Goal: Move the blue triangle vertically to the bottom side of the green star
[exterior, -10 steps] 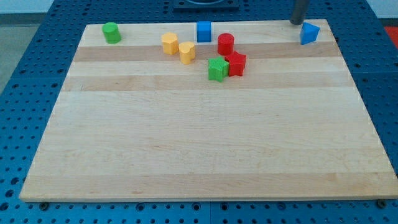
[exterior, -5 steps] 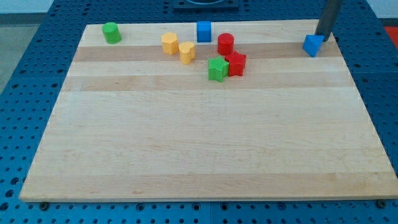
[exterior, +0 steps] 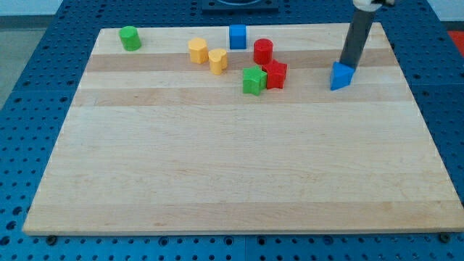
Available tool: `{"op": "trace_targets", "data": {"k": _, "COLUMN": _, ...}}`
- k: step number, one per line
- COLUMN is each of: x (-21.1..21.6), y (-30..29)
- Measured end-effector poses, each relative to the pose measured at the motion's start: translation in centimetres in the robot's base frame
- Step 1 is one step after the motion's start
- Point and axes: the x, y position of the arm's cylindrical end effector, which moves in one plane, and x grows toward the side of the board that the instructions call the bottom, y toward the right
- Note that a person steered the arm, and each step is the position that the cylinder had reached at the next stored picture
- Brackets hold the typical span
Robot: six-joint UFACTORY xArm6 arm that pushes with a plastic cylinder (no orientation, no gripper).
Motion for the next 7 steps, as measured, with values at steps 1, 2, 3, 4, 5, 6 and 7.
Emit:
{"op": "trace_targets", "data": {"k": 1, "x": 2.8, "y": -1.5}}
{"op": "trace_targets", "data": {"k": 2, "x": 5.2, "y": -4.1}}
{"op": "trace_targets", "data": {"k": 3, "x": 7.3, "y": -7.2}}
{"op": "trace_targets", "data": {"k": 4, "x": 9.5, "y": -9.7}}
{"op": "trace_targets", "data": {"k": 5, "x": 10.2, "y": -10.8}}
{"op": "trace_targets", "data": {"k": 6, "x": 10.2, "y": -10.7}}
{"op": "trace_targets", "data": {"k": 7, "x": 10.2, "y": -10.7}}
